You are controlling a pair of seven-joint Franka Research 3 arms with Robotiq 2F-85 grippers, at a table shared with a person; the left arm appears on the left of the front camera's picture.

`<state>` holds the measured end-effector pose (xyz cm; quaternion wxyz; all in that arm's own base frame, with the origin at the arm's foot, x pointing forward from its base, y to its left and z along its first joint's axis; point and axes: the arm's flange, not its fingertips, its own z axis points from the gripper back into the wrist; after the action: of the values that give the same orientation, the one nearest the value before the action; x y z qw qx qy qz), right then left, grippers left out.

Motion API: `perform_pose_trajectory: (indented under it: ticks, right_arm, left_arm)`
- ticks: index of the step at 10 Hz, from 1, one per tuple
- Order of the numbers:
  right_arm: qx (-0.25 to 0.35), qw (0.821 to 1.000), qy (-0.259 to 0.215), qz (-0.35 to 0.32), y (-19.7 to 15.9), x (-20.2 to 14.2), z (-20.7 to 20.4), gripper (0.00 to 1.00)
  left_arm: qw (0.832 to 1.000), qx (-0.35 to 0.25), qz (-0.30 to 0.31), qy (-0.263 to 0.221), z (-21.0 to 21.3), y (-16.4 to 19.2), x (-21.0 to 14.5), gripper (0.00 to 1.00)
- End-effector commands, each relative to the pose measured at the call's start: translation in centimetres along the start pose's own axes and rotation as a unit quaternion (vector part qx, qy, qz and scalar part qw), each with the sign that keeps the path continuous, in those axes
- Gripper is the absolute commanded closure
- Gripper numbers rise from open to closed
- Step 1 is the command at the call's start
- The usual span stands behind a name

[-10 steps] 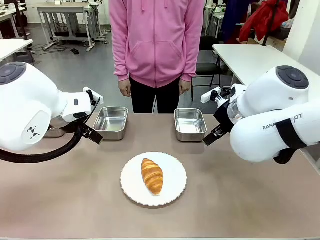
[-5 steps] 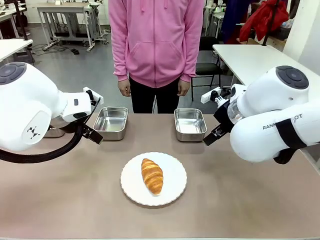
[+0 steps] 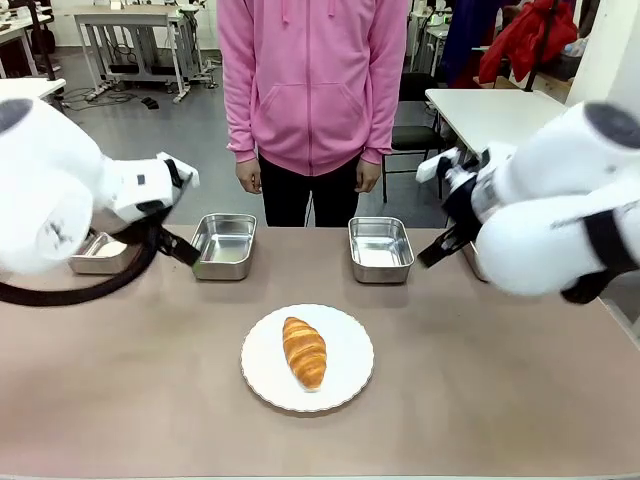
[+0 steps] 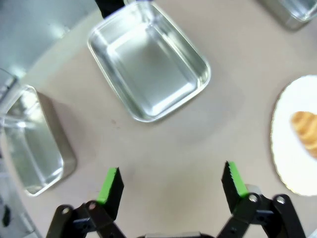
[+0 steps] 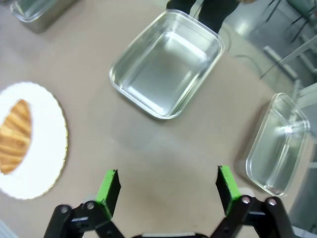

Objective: Place the bread in the container.
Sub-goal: Place the Butter Roll into the Airtight Container indicated by the human.

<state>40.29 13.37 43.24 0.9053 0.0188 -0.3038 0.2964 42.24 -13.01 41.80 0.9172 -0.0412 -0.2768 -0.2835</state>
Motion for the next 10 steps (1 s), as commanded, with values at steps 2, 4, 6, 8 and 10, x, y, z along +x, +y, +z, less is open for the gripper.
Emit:
perform_pose_trajectory:
  ticks: [2,4,6,8,10]
  right_arm:
    - [0.031,0.999,-0.02,0.005,-9.1,-0.2,8.7,0.0]
    - [0.056,0.998,-0.015,0.008,-14.0,-2.2,11.6,0.0]
    - [0.088,0.995,-0.029,0.026,-17.1,-3.9,12.0,0.0]
    - [0.05,0.998,-0.022,0.0,-14.4,-3.1,12.7,0.0]
    - [0.05,0.998,-0.022,0.0,-14.4,-3.1,12.7,0.0]
  left_arm:
    - [0.998,-0.069,-0.003,0.009,5.6,10.2,1.8,0.0]
    - [0.992,-0.119,-0.027,0.007,7.6,16.4,1.7,0.0]
    - [0.995,-0.078,-0.057,-0.01,7.7,21.0,0.8,0.0]
    - [0.994,-0.099,-0.044,-0.001,9.7,19.5,0.0,0.0]
    - [0.994,-0.099,-0.044,-0.001,9.7,19.5,0.0,0.0]
